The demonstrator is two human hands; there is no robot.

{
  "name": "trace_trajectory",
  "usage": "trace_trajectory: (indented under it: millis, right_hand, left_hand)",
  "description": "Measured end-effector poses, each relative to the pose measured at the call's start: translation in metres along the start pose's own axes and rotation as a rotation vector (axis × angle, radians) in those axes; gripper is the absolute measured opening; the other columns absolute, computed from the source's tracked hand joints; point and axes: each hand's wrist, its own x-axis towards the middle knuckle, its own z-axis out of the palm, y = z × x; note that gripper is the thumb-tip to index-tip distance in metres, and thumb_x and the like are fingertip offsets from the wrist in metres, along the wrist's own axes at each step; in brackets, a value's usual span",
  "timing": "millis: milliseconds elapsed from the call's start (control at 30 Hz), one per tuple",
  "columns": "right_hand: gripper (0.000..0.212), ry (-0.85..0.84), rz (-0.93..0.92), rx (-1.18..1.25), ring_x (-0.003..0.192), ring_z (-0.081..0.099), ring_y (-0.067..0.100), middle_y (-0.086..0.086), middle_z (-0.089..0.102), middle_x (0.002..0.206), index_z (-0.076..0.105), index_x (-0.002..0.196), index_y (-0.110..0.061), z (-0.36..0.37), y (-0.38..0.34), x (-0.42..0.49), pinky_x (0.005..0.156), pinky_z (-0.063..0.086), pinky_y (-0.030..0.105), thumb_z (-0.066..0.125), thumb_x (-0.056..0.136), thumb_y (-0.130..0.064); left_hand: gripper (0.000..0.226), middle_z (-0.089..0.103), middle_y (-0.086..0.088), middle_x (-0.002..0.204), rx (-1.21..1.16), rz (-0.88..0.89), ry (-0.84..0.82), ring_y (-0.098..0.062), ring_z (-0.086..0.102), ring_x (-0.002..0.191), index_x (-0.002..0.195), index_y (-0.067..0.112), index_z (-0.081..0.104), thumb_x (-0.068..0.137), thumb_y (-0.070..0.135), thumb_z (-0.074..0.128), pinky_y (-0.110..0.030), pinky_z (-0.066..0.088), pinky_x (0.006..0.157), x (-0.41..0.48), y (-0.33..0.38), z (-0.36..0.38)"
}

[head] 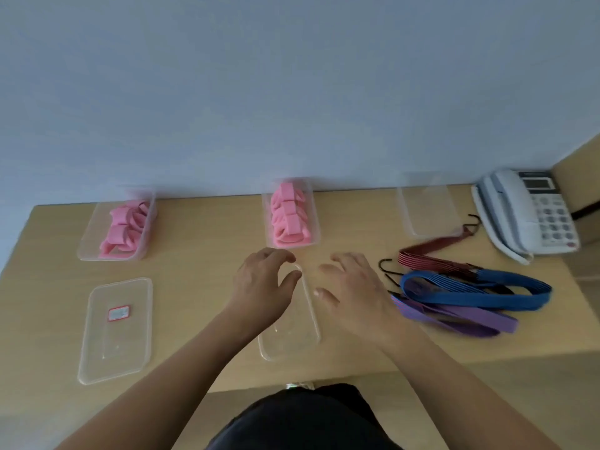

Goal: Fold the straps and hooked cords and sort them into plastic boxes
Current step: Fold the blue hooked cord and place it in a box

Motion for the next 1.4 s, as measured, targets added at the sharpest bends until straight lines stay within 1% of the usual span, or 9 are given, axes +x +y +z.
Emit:
trace_trajectory:
  millis: [133, 267, 500, 767, 933, 1033, 1167, 1267, 1400]
  right_hand:
    - [0.05, -0.037, 0.136, -0.024, 0.131, 0.038, 0.028, 0.008, 0.05, 0.14, 0.056, 0.135, -0.019, 0.014, 0.018, -0.077, 0.111, 0.031, 0.037, 0.057, 0.093, -0.046]
    - [0.05, -0.022, 0.282, -0.066, 0.123, 0.045, 0.029, 0.006, 0.056, 0.129, 0.06, 0.128, -0.019, 0.006, 0.053, -0.138, 0.102, 0.04, 0.039, 0.06, 0.087, -0.048]
    - [0.049, 0.036, 0.388, -0.106, 0.118, 0.045, 0.026, 0.001, 0.055, 0.122, 0.058, 0.128, -0.021, -0.04, 0.155, -0.161, 0.1, 0.041, 0.037, 0.063, 0.086, -0.045]
    - [0.082, -0.17, 0.329, -0.169, 0.136, 0.035, 0.03, 0.006, 0.038, 0.148, 0.028, 0.15, -0.022, -0.073, 0.287, -0.118, 0.105, 0.04, 0.045, 0.069, 0.084, -0.045]
    - [0.081, -0.247, 0.222, -0.144, 0.132, 0.039, 0.028, 0.005, 0.046, 0.139, 0.036, 0.145, -0.025, -0.064, 0.329, -0.102, 0.106, 0.037, 0.048, 0.074, 0.079, -0.051]
    - [0.072, -0.251, 0.195, -0.035, 0.121, 0.044, 0.026, 0.005, 0.047, 0.127, 0.049, 0.135, -0.02, -0.06, 0.341, -0.096, 0.099, 0.044, 0.043, 0.077, 0.077, -0.051]
    - [0.038, -0.15, 0.138, 0.053, 0.106, 0.056, 0.026, 0.002, 0.055, 0.112, 0.059, 0.117, -0.022, -0.058, 0.352, -0.097, 0.084, 0.045, 0.036, 0.072, 0.085, -0.039]
    - [0.029, -0.128, 0.106, 0.12, 0.097, 0.062, 0.027, 0.0, 0.065, 0.105, 0.058, 0.114, -0.024, -0.058, 0.357, -0.101, 0.075, 0.047, 0.036, 0.067, 0.088, -0.032]
    - [0.032, -0.012, 0.05, 0.236, 0.092, 0.062, 0.026, -0.002, 0.068, 0.101, 0.059, 0.118, -0.025, -0.062, 0.355, -0.103, 0.07, 0.045, 0.034, 0.068, 0.088, -0.025]
  left_hand:
    - [0.026, 0.07, 0.001, 0.122, -0.018, 0.122, -0.082, -0.023, 0.061, 0.118, 0.118, 0.021, 0.072, 0.093, 0.029, 0.072, -0.029, 0.04, 0.091, -0.026, 0.02, 0.026]
    - [0.027, 0.069, 0.002, 0.124, -0.031, 0.206, -0.175, -0.024, 0.062, 0.115, 0.12, 0.021, 0.071, 0.094, 0.032, 0.071, -0.029, 0.04, 0.091, -0.047, 0.049, 0.053]
    - [0.03, 0.068, 0.002, 0.126, 0.014, 0.257, -0.206, -0.021, 0.059, 0.122, 0.124, 0.022, 0.07, 0.095, 0.033, 0.07, -0.029, 0.04, 0.1, -0.059, 0.099, 0.089]
    - [0.03, 0.068, 0.002, 0.125, 0.051, 0.105, -0.123, -0.023, 0.058, 0.119, 0.123, 0.02, 0.07, 0.095, 0.027, 0.071, -0.029, 0.041, 0.094, -0.045, 0.17, 0.145]
    - [0.039, 0.064, 0.0, 0.131, 0.098, 0.104, -0.125, -0.027, 0.052, 0.127, 0.129, 0.018, 0.068, 0.091, 0.021, 0.074, -0.029, 0.035, 0.102, -0.029, 0.206, 0.189]
    - [0.059, 0.05, -0.004, 0.15, 0.212, 0.09, -0.133, -0.028, 0.04, 0.141, 0.145, 0.017, 0.055, 0.09, 0.028, 0.074, -0.035, 0.031, 0.116, -0.011, 0.215, 0.208]
    - [0.075, 0.031, 0.006, 0.166, 0.449, 0.078, -0.23, -0.024, 0.016, 0.157, 0.159, 0.029, 0.033, 0.093, 0.037, 0.069, -0.046, 0.012, 0.127, 0.018, 0.213, 0.223]
    - [0.073, 0.046, 0.008, 0.153, 0.535, 0.094, -0.265, -0.022, 0.023, 0.153, 0.153, 0.031, 0.042, 0.088, 0.039, 0.074, -0.057, 0.006, 0.125, 0.029, 0.209, 0.226]
    - [0.054, 0.06, 0.0, 0.134, 0.534, 0.118, -0.185, -0.028, 0.044, 0.136, 0.133, 0.026, 0.065, 0.082, 0.034, 0.08, -0.058, 0.021, 0.121, 0.031, 0.209, 0.225]
